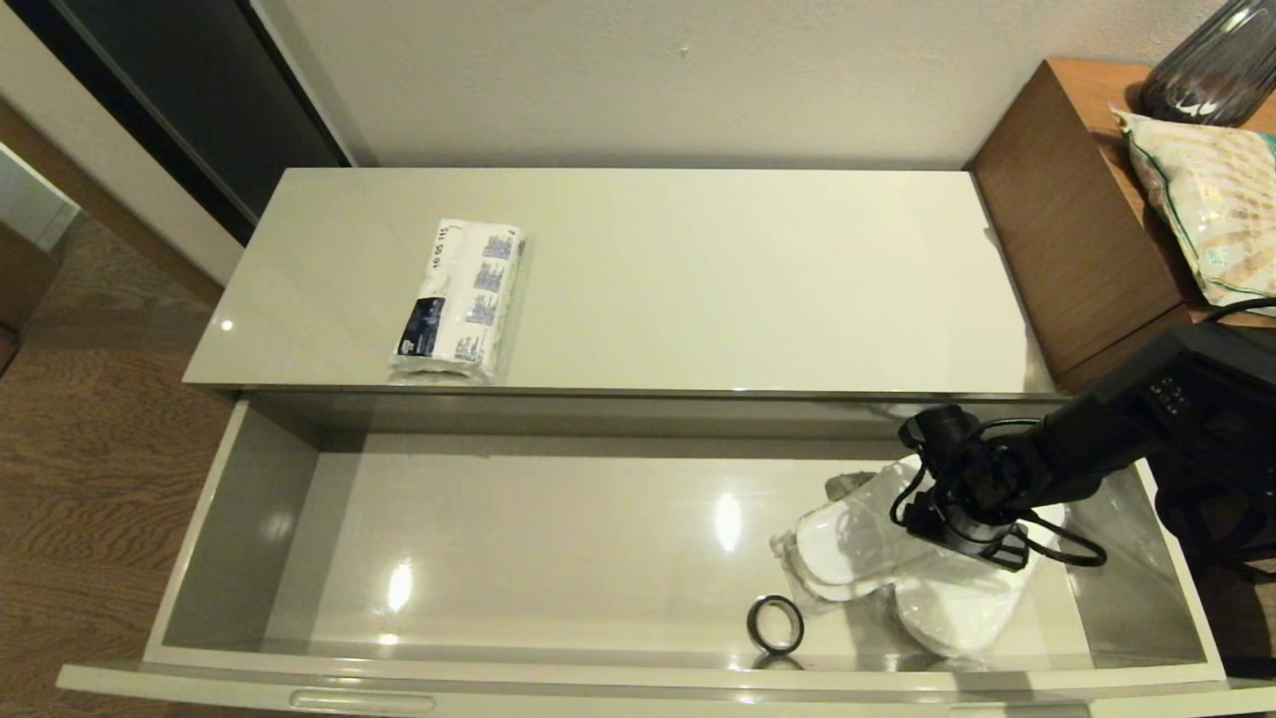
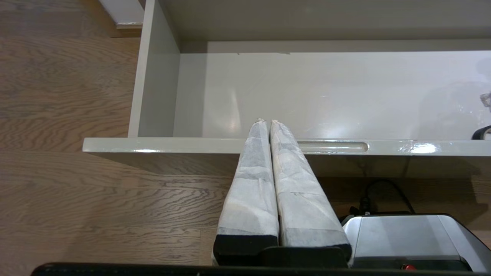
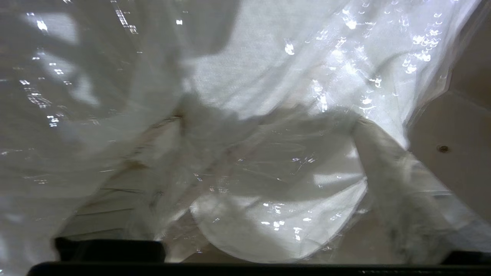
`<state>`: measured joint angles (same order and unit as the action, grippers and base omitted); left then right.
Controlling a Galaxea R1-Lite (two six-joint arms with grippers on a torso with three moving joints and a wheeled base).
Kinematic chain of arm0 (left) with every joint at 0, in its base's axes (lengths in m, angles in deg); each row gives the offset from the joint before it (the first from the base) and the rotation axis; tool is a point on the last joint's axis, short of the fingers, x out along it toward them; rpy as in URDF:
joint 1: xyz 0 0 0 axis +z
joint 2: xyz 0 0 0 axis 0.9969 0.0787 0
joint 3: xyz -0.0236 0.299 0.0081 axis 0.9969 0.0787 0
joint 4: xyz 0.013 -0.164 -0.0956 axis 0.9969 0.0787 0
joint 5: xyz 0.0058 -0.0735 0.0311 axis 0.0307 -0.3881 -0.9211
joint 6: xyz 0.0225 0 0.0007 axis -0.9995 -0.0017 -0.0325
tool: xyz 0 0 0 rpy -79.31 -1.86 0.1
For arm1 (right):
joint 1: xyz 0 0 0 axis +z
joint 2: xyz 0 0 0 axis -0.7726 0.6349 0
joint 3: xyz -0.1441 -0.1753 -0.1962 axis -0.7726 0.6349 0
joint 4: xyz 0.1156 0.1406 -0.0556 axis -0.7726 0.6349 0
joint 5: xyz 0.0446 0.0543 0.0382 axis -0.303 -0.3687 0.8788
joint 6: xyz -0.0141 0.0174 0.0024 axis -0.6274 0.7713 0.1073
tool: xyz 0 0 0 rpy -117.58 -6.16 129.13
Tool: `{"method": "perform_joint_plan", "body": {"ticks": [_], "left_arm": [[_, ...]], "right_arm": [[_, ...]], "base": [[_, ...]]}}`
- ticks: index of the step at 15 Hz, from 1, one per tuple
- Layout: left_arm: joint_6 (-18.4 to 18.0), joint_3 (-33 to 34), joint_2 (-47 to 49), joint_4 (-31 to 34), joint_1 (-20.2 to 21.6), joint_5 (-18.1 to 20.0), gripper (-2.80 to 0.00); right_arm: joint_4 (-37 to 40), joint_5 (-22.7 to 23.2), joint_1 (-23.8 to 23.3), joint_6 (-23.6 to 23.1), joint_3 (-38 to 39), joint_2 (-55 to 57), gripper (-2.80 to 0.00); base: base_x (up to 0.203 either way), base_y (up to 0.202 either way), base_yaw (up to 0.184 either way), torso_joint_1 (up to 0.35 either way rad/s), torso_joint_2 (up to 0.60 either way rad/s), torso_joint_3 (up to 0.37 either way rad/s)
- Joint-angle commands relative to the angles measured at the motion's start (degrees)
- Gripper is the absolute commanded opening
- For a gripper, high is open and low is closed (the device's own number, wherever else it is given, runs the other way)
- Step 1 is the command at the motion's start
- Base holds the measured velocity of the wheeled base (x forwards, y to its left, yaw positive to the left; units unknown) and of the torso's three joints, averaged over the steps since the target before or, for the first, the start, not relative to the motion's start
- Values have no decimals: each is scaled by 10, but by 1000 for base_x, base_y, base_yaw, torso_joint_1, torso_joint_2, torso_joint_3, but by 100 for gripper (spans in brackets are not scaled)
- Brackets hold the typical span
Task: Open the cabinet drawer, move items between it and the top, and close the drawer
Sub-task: Place the disposable slippers on the table
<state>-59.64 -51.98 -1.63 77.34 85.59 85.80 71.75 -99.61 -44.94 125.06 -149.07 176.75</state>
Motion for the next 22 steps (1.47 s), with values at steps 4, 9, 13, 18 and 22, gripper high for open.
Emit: {"method": "perform_joint_plan", "body": {"ticks": [4, 9, 13, 18, 22], "left_arm": [[0, 0, 1, 0, 1, 0, -280], [0, 0, 1, 0, 1, 0, -280], [0, 0, 1, 0, 1, 0, -280], [0, 0, 1, 0, 1, 0, -280], [0, 0, 1, 0, 1, 0, -280]], "right_arm": [[6, -1, 0, -6, 0, 2, -280], [27, 10, 2, -2, 3, -48, -280], [85, 29, 3, -1, -2, -99, -280], [171, 42, 3, 11, -42, -145, -280], [280, 65, 4, 27, -108, -187, -280]], "base": [[0, 0, 0, 0, 0, 0], [0, 0, 0, 0, 0, 0], [0, 0, 0, 0, 0, 0], [0, 0, 0, 0, 0, 0], [0, 0, 0, 0, 0, 0]]}}
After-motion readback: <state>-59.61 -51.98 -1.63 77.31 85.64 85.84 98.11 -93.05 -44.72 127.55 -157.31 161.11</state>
